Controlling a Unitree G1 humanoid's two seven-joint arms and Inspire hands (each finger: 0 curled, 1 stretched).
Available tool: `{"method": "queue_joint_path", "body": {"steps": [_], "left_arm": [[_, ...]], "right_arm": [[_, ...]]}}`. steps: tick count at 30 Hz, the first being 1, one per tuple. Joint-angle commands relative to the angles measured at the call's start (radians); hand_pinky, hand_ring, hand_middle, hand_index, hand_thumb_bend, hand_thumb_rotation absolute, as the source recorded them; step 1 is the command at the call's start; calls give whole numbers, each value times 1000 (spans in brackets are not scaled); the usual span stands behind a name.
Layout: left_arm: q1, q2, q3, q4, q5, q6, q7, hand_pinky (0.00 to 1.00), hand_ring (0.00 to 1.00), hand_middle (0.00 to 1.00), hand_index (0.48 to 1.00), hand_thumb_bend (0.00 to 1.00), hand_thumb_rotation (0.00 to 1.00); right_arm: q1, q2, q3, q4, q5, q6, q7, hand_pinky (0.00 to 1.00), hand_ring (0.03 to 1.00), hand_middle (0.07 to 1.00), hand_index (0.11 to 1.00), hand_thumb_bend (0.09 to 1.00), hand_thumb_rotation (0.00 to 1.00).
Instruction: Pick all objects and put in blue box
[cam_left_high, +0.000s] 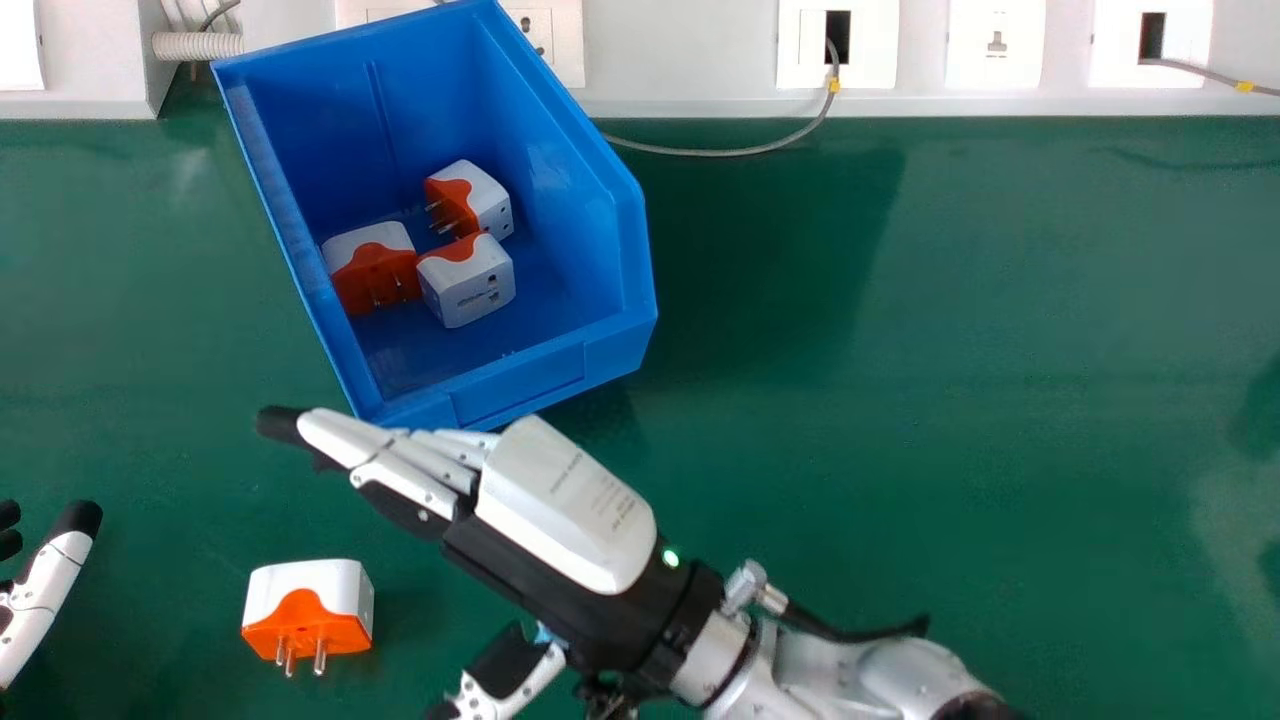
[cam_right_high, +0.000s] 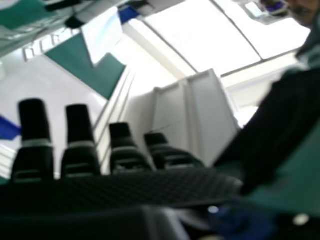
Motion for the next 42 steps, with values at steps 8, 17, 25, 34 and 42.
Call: {"method": "queue_joint_path", "body": {"steps": [8,17,25,34,42], "left_arm": [[49,-22,-9,36,13,47,-18,664,720,717,734,836,326],[51,-25,-12,34,16,43,-11,671,727,720,740,830,321],[46,-31,-12,34,12,43,-13,657,718,716,735,837,323],[41,-31,-11,36,12,45,-9,654,709,711,728,834,320],[36,-32,-17,36,21,52,8,653,712,713,730,823,306]], "right_arm": [[-138,100,17,54,-23,87,-12,761,909,965,963,1000,586],[-212,188,71,194,-50,201,24,774,928,974,973,1000,608],[-212,214,99,250,-45,245,70,778,913,953,958,1000,591],[-210,216,154,285,-81,310,95,732,857,910,904,1000,423],[-198,241,196,289,-94,344,135,634,725,799,795,972,337]]}}
